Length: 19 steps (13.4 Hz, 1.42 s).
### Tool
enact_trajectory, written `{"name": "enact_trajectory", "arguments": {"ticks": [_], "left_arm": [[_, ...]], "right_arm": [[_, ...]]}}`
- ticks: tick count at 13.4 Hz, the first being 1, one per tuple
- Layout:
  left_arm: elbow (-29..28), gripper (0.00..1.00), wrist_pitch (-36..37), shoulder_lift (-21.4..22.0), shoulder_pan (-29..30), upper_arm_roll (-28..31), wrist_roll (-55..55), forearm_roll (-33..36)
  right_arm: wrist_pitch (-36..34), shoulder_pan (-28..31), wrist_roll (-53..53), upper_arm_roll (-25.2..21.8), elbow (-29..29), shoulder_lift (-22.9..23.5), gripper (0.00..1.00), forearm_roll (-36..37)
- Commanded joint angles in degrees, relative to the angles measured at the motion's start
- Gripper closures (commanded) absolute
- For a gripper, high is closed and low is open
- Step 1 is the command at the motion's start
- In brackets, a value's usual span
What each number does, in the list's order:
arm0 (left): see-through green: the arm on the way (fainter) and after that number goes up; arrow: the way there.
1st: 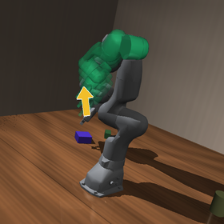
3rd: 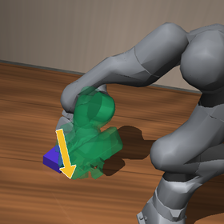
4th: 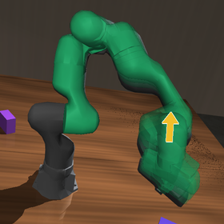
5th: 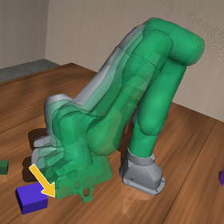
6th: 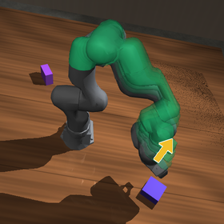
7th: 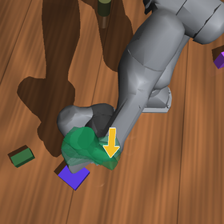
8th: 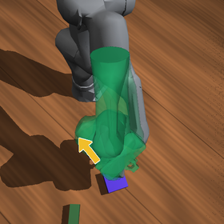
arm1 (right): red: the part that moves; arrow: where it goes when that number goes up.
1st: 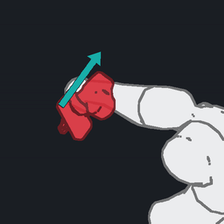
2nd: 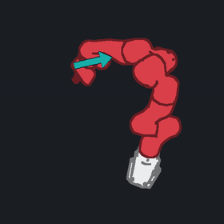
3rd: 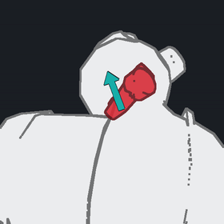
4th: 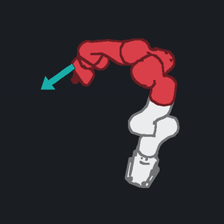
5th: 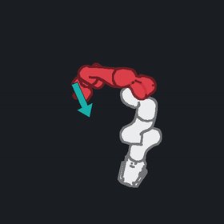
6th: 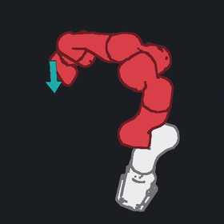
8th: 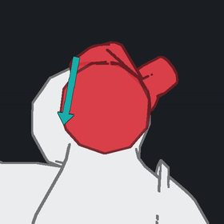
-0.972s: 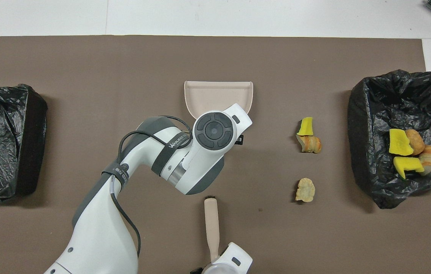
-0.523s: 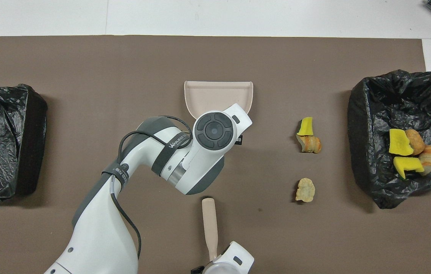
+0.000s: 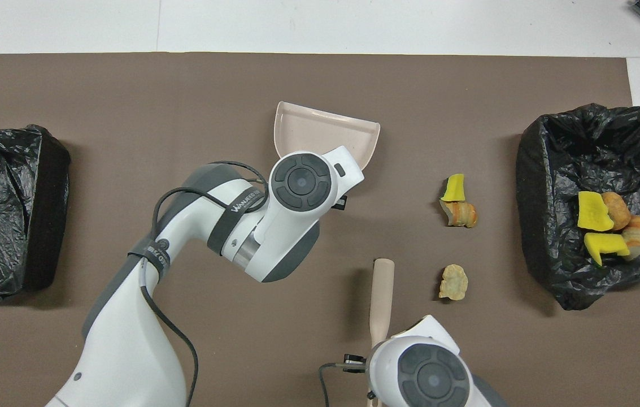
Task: Sweep and dump trash in bin
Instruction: 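Grasp the brush with the right gripper while the left gripper moves the dustpan, then sweep the remaining scraps into the dustpan with the right gripper's brush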
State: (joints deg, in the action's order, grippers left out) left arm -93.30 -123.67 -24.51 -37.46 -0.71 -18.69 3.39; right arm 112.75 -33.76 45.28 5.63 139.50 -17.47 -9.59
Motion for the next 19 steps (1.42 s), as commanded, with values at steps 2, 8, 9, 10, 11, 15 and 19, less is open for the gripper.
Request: {"name": "enact_trajectory", "arguments": {"ticks": [2,8,9,10,11,15,19], "left_arm": [[-0.8,1.0,8.2,4.6,2.9,-0.1,18.0,1.0],[-1.7,1.0,14.0,6.4,6.2,-0.1,35.9,1.1],[-2.9,1.0,14.7,7.5,6.2,-0.1,40.4,1.0],[-4.6,1.0,14.1,8.1,6.3,-0.1,43.6,1.0],[-6.3,1.0,13.6,8.8,7.0,-0.1,46.0,1.0],[-14.8,1.0,7.3,12.5,7.4,-0.1,56.2,1.1],[-21.3,1.0,2.5,15.5,5.7,-0.3,56.3,3.8]], "right_arm": [[-5.7,7.3,2.6,0.5,-0.6,0.9,1.0,2.6],[-13.7,15.5,5.5,0.7,3.7,-2.5,1.0,7.9],[-12.8,15.7,4.9,0.7,7.2,-5.1,1.0,7.9],[-11.9,16.2,3.3,0.7,8.8,-5.8,1.0,7.8],[-10.5,16.5,1.6,0.7,9.5,-5.5,1.0,7.4],[-1.5,19.0,-2.2,0.7,7.1,-0.7,1.0,4.3],[0.6,18.3,-4.4,0.8,-4.3,9.7,1.0,-1.7]]}}
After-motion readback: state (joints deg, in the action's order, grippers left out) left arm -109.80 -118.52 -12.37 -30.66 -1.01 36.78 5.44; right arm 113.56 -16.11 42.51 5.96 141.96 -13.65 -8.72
